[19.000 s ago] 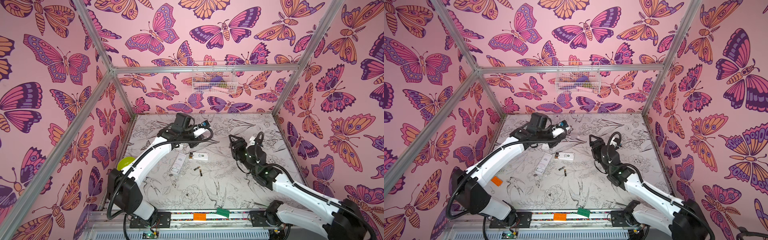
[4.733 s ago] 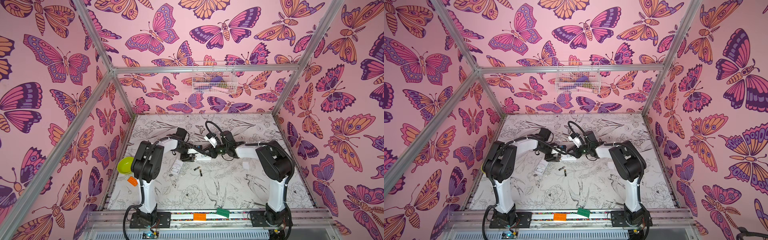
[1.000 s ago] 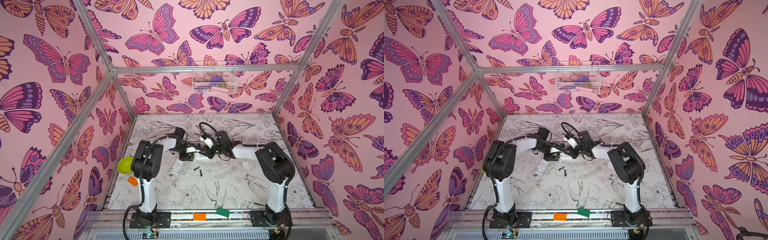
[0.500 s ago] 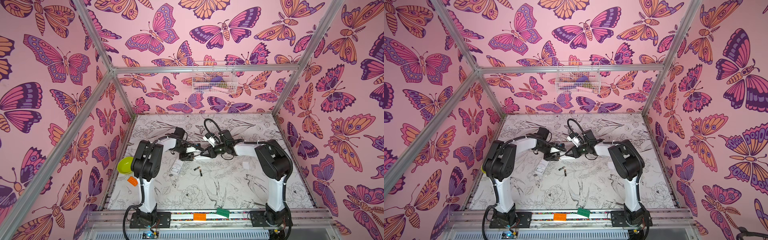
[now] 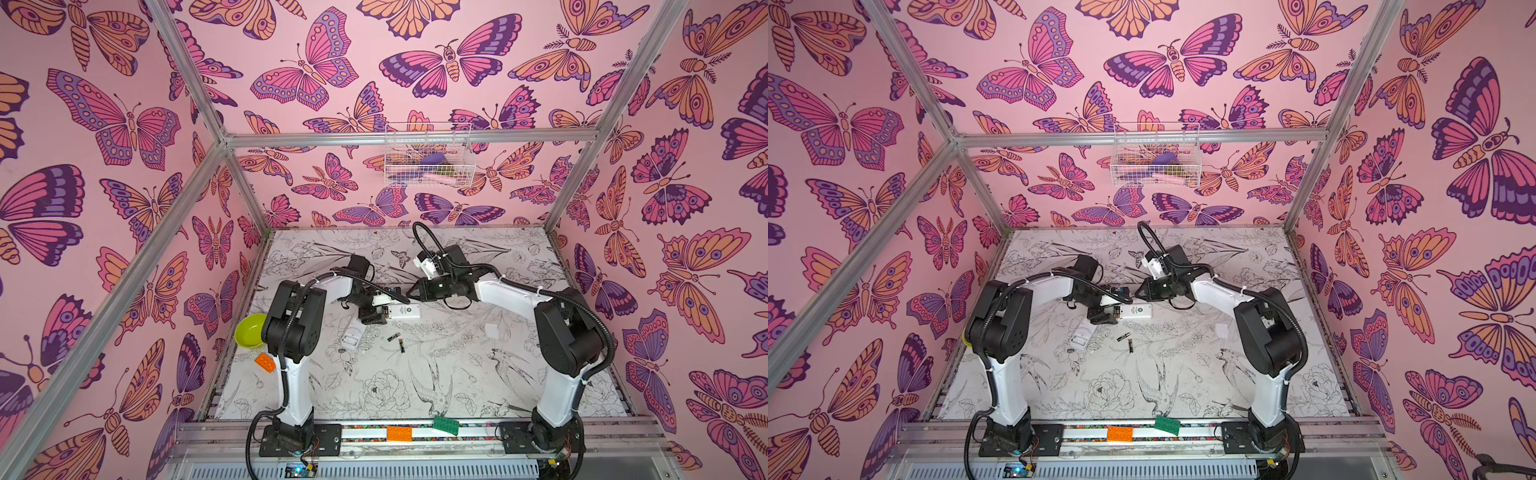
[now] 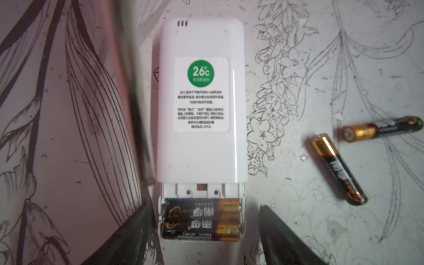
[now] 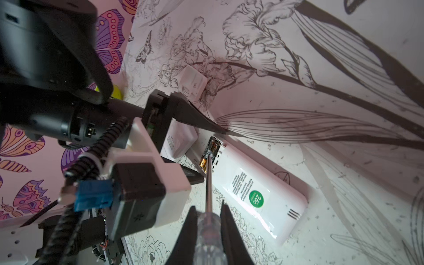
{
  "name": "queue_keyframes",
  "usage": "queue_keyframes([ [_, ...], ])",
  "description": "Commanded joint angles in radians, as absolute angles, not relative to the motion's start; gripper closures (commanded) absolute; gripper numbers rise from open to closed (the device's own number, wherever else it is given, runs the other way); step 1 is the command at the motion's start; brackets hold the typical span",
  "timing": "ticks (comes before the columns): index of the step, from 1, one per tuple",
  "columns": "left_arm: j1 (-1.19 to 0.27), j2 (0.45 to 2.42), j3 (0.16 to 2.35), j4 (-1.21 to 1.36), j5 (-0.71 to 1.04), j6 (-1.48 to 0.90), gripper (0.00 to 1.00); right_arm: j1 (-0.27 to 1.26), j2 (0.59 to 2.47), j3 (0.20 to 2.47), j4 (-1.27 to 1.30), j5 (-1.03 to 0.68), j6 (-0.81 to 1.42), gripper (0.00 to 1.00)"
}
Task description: Unload the batteries from the remote control
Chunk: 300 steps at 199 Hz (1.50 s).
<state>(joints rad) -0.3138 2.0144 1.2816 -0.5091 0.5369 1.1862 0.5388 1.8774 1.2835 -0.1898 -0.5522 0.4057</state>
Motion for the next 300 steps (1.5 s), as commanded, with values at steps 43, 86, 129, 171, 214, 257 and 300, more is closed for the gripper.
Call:
queue_keyframes([
  [43, -0.294, 2.041, 1.234, -0.564, 0.502, 1.218, 0.32, 0.553, 1.82, 1.327, -0.364, -0.434, 0.419, 1.0],
  [86, -0.328, 2.038, 1.264, -0.556, 0.506, 1.202, 0.48, 0.518, 1.714, 1.256, -0.379, -0.389, 0.413, 1.0],
  [129, -0.414, 2.049, 1.305, -0.513, 0.456, 1.142, 0.48, 0.482, 1.598, 1.169, -0.402, -0.388, 0.381, 1.0],
  [171, -0.505, 2.068, 1.344, -0.498, 0.357, 1.14, 0.47, 0.426, 1.507, 1.069, -0.396, -0.42, 0.362, 1.0],
  [214, -0.566, 2.047, 1.381, -0.493, 0.485, 0.977, 0.46, 0.351, 1.434, 1.003, -0.385, -0.468, 0.302, 1.0],
  [257, -0.592, 2.026, 1.267, -0.346, 0.507, 0.829, 0.42, 0.339, 1.432, 0.98, -0.391, -0.541, 0.225, 1.0],
  [300, -0.59, 1.964, 1.193, -0.261, 0.542, 0.769, 0.34, 0.339, 1.457, 0.986, -0.382, -0.591, 0.118, 1.0],
])
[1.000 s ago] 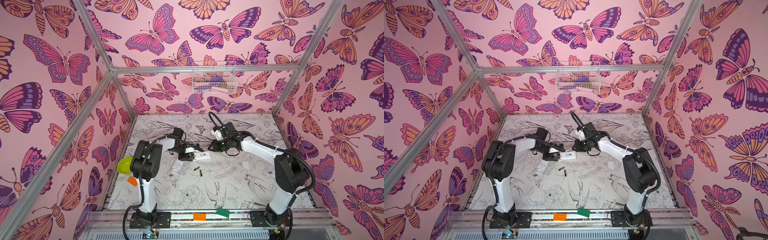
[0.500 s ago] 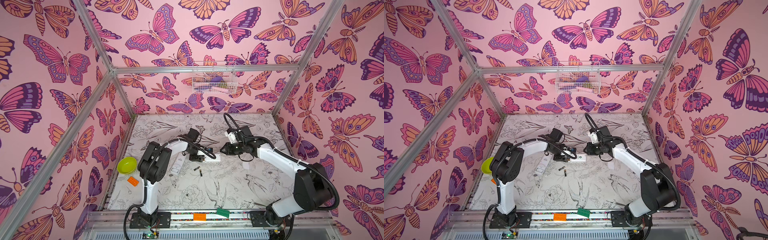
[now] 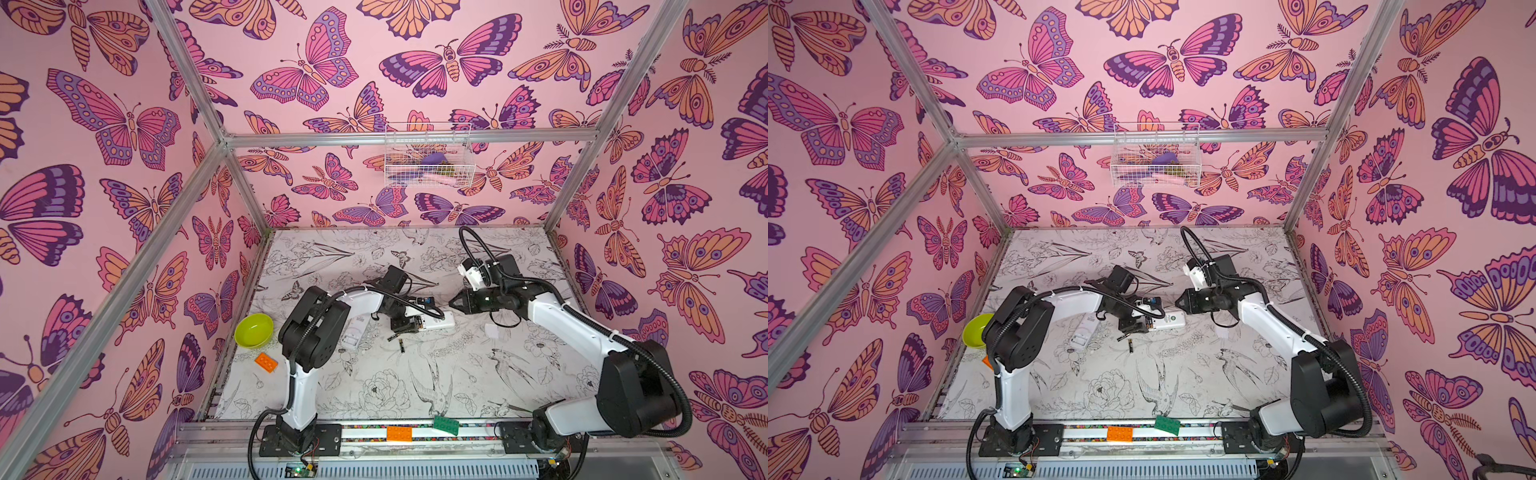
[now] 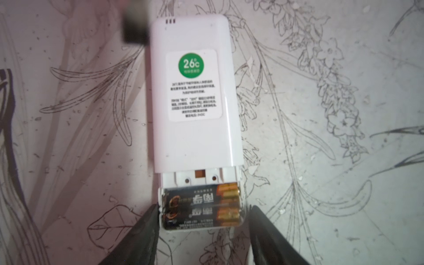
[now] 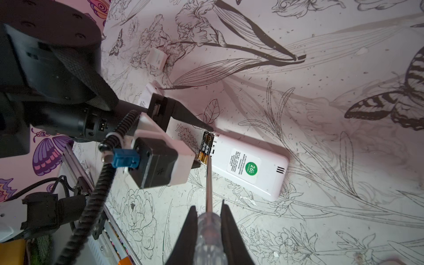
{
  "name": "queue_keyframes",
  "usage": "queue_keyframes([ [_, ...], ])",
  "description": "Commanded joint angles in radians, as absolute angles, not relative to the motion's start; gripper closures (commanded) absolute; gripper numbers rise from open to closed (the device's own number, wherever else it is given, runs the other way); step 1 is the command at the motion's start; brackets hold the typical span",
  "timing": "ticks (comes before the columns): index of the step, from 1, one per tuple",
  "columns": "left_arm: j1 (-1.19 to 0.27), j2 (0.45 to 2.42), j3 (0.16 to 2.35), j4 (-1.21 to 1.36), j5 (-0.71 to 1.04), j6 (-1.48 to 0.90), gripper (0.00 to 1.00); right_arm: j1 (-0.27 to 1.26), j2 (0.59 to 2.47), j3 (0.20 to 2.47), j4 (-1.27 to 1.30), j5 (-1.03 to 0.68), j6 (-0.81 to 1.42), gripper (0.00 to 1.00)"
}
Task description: Unload the batteries from the remote control
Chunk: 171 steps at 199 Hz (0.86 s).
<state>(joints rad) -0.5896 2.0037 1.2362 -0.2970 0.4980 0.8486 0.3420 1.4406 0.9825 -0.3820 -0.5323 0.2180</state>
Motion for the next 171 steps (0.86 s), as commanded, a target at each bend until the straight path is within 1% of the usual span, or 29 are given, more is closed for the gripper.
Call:
queue_keyframes([
  [1, -0.59, 1.961, 1.192, -0.26, 0.542, 0.769, 0.34, 0.339, 1.457, 0.986, -0.381, -0.591, 0.114, 1.0],
  [28, -0.583, 1.941, 1.162, -0.21, 0.525, 0.729, 0.32, 0.338, 1.471, 0.99, -0.383, -0.624, -0.007, 1.0],
  [45, -0.576, 1.919, 1.143, -0.177, 0.532, 0.669, 0.28, 0.334, 1.486, 1.003, -0.401, -0.637, -0.099, 1.0],
  [51, -0.577, 1.913, 1.134, -0.17, 0.528, 0.651, 0.27, 0.329, 1.497, 1.014, -0.418, -0.683, -0.143, 1.0],
  [65, -0.58, 1.898, 1.109, -0.136, 0.514, 0.621, 0.23, 0.31, 1.53, 1.052, -0.458, -0.708, -0.204, 0.99],
  [92, -0.591, 1.867, 1.056, -0.06, 0.475, 0.6, 0.16, 0.264, 1.62, 1.121, -0.482, -0.714, -0.199, 0.99],
  [125, -0.595, 1.827, 0.99, -0.011, 0.482, 0.586, 0.07, 0.258, 1.635, 1.12, -0.457, -0.74, -0.216, 0.99],
  [143, -0.588, 1.804, 0.91, 0.072, 0.543, 0.525, 0.04, 0.258, 1.618, 1.103, -0.457, -0.756, -0.232, 0.98],
  [147, -0.589, 1.803, 0.879, 0.104, 0.553, 0.527, 0.0, 0.258, 1.614, 1.1, -0.461, -0.757, -0.236, 0.98],
  [155, -0.59, 1.805, 0.818, 0.196, 0.568, 0.545, 0.0, 0.259, 1.603, 1.092, -0.465, -0.756, -0.245, 0.98],
  [165, -0.589, 1.82, 0.725, 0.408, 0.568, 0.545, 0.0, 0.258, 1.58, 1.067, -0.46, -0.744, -0.264, 0.99],
  [171, -0.584, 1.826, 0.732, 0.42, 0.551, 0.529, 0.0, 0.258, 1.579, 1.059, -0.461, -0.744, -0.273, 0.99],
])
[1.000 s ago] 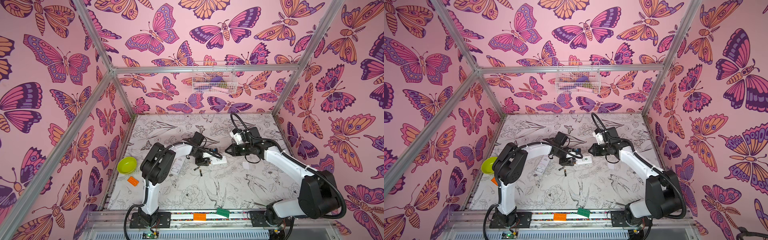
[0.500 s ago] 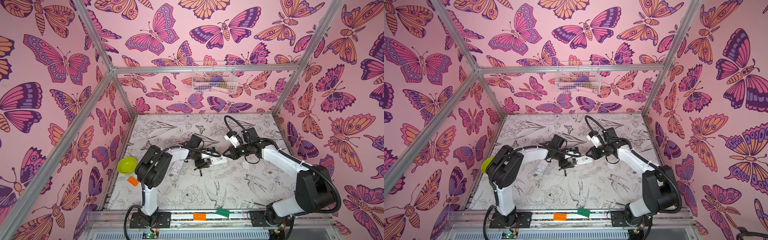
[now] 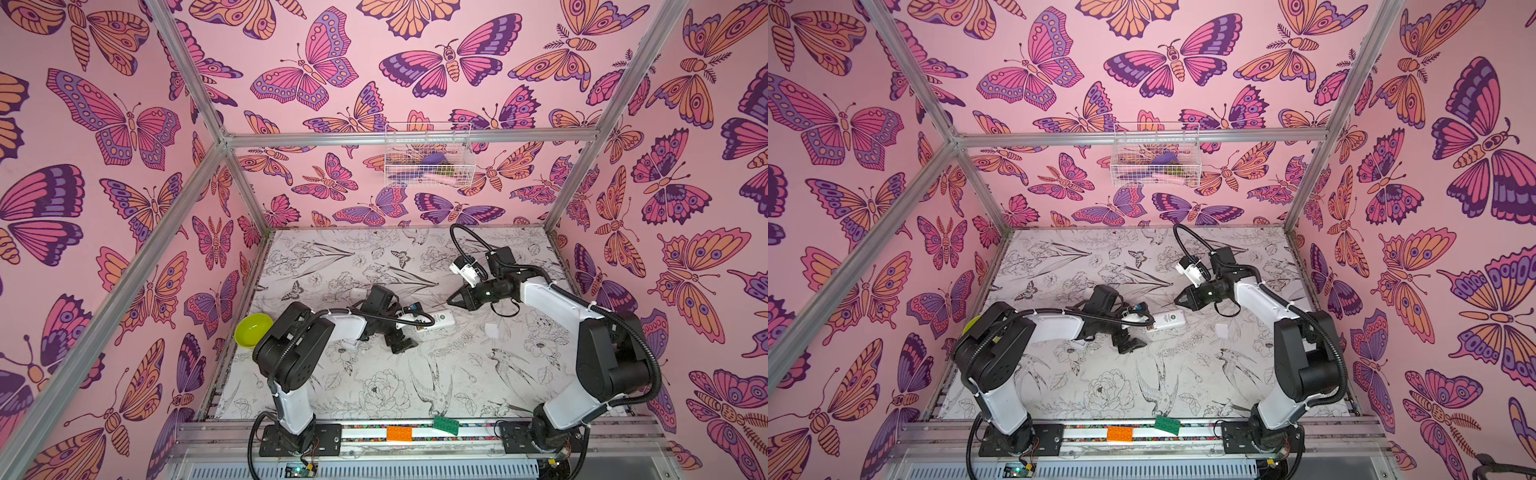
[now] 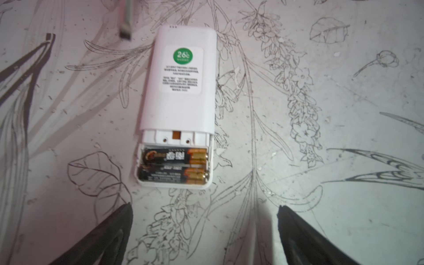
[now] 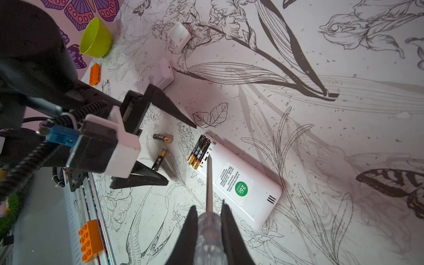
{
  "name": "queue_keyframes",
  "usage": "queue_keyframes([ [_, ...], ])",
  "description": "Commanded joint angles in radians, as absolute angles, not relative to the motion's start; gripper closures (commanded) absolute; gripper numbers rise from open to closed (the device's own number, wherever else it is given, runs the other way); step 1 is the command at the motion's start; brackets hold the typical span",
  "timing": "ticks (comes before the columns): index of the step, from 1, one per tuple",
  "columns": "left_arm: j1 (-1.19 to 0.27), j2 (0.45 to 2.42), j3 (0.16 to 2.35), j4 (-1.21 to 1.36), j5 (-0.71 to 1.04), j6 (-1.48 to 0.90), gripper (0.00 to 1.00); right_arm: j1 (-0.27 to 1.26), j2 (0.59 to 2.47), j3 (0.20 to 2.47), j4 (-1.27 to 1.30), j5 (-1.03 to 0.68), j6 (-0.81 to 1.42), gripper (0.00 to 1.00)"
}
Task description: Unload the batteries from the remote control
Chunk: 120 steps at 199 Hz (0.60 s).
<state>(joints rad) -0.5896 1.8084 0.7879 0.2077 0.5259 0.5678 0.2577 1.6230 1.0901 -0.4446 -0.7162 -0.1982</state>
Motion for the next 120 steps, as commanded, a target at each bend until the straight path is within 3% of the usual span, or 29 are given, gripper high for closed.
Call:
queue_keyframes([
  [1, -0.583, 1.826, 0.734, 0.42, 0.549, 0.523, 0.0, 0.258, 1.58, 1.058, -0.461, -0.744, -0.275, 0.98],
  [57, -0.568, 1.92, 0.76, 0.57, 0.62, 0.404, 0.0, 0.258, 1.624, 1.066, -0.525, -0.752, -0.427, 0.98],
  [97, -0.57, 1.982, 0.846, 0.514, 0.657, 0.376, 0.0, 0.255, 1.708, 1.134, -0.473, -0.746, -0.379, 0.95],
  [120, -0.569, 1.987, 0.848, 0.483, 0.699, 0.415, 0.1, 0.255, 1.74, 1.17, -0.469, -0.78, -0.388, 0.96],
])
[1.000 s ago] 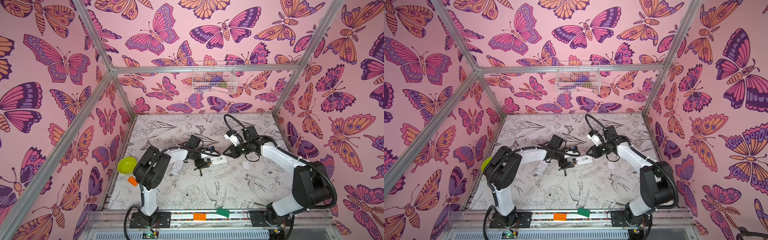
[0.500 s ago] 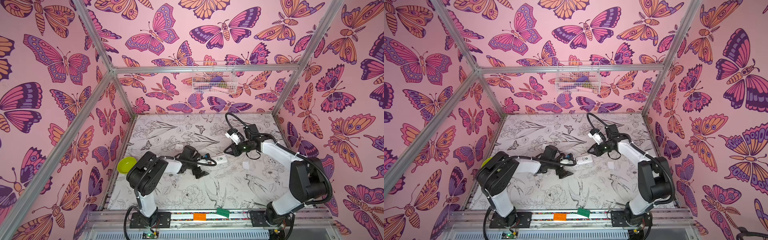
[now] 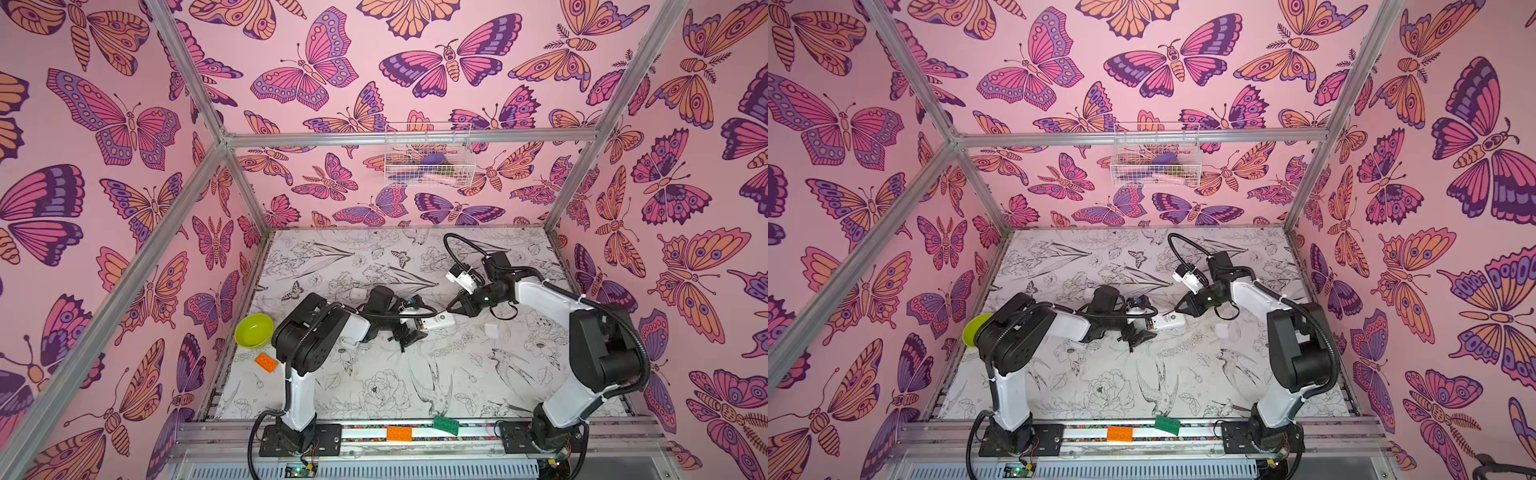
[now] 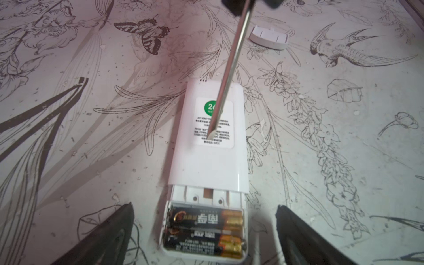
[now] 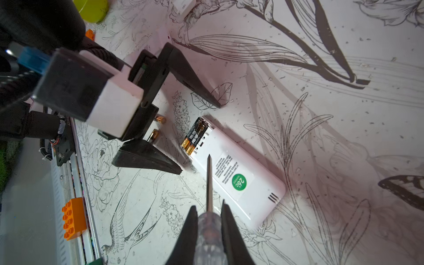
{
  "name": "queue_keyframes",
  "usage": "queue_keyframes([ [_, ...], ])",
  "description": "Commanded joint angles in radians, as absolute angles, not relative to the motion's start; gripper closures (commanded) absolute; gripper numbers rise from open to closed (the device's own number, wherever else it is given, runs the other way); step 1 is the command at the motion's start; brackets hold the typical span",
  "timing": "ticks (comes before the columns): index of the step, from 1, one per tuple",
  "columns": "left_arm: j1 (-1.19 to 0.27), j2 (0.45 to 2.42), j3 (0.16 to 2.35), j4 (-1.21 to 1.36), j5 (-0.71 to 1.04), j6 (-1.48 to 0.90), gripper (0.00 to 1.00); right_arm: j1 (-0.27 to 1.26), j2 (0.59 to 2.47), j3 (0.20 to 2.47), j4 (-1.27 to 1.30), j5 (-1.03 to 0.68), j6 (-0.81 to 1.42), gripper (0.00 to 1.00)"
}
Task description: Unload the batteries from the remote control
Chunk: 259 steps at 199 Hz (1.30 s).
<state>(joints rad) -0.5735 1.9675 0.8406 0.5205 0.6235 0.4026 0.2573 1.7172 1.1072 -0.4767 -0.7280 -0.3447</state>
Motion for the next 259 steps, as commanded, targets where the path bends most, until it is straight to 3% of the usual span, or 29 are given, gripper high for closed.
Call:
queue_keyframes([
  [1, -0.569, 1.986, 0.847, 0.483, 0.699, 0.416, 0.1, 0.256, 1.74, 1.171, -0.469, -0.783, -0.39, 0.96],
  [36, -0.563, 1.972, 0.824, 0.465, 0.711, 0.457, 0.24, 0.256, 1.752, 1.191, -0.484, -0.831, -0.451, 0.97],
  [68, -0.561, 1.962, 0.83, 0.411, 0.699, 0.495, 0.28, 0.262, 1.755, 1.186, -0.496, -0.854, -0.465, 0.97],
  [121, -0.558, 1.963, 0.829, 0.398, 0.675, 0.502, 0.43, 0.291, 1.763, 1.199, -0.547, -0.841, -0.469, 0.99],
  [175, -0.558, 1.964, 0.828, 0.402, 0.676, 0.504, 0.47, 0.344, 1.717, 1.194, -0.489, -0.733, -0.052, 1.0],
  [203, -0.555, 1.967, 0.831, 0.402, 0.681, 0.496, 0.47, 0.381, 1.703, 1.224, -0.54, -0.567, 0.189, 1.0],
  [259, -0.552, 1.967, 0.824, 0.409, 0.695, 0.504, 0.47, 0.456, 1.763, 1.34, -0.698, -0.413, 0.359, 1.0],
])
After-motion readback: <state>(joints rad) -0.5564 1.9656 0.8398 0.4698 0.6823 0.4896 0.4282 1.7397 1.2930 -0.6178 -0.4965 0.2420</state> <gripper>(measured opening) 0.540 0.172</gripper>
